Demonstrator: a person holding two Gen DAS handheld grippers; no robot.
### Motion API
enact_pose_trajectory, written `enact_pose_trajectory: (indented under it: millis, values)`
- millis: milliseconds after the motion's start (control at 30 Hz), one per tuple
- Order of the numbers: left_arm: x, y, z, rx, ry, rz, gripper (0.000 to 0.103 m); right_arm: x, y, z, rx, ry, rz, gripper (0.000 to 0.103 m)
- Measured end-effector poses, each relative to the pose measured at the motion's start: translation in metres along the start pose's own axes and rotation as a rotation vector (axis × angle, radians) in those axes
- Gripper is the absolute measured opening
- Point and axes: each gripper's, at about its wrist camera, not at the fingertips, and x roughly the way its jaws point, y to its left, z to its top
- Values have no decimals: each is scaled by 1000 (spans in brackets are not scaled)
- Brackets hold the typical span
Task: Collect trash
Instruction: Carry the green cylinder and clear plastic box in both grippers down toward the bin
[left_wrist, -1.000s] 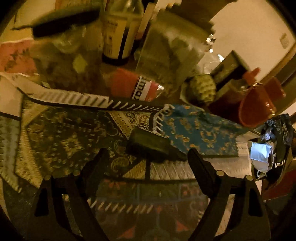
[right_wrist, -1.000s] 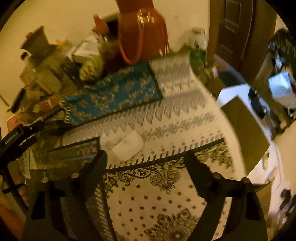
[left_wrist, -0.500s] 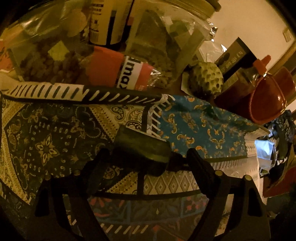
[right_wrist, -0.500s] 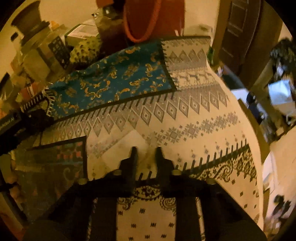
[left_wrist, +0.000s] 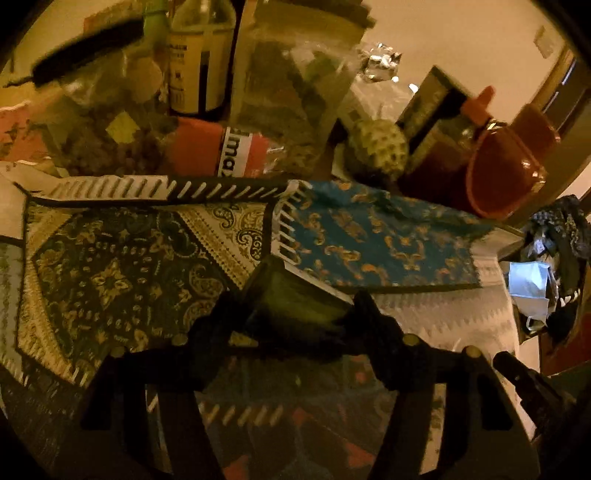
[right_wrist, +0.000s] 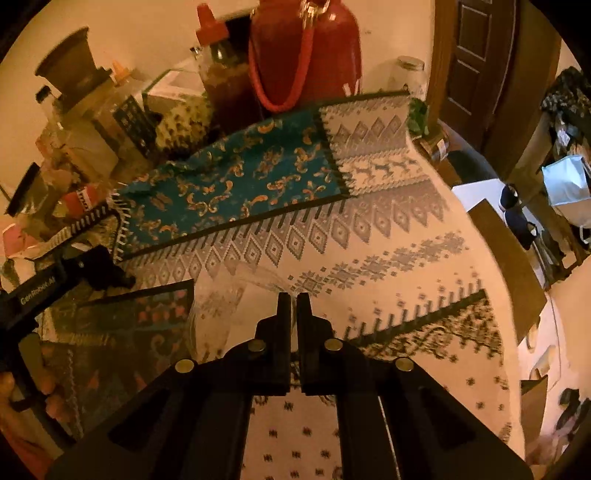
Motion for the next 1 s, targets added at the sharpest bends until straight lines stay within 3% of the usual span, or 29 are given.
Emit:
enact_pose_trajectory:
  millis: [233, 500, 767, 1000]
  values:
    - [-53, -22, -17, 4, -64, 12, 64, -31, -8, 3, -19, -45, 23, 3]
    - [-149, -65, -44, 2, -229, 40, 64, -100, -36, -7, -74, -148, 87, 3]
    - [-256, -117, -106, -29, -402, 57, 64, -172, -64, -29, -169, -256, 171, 3]
    - [-324, -146, -157, -47, -484, 65, 64, -226, -77, -50, -227, -318, 249, 3]
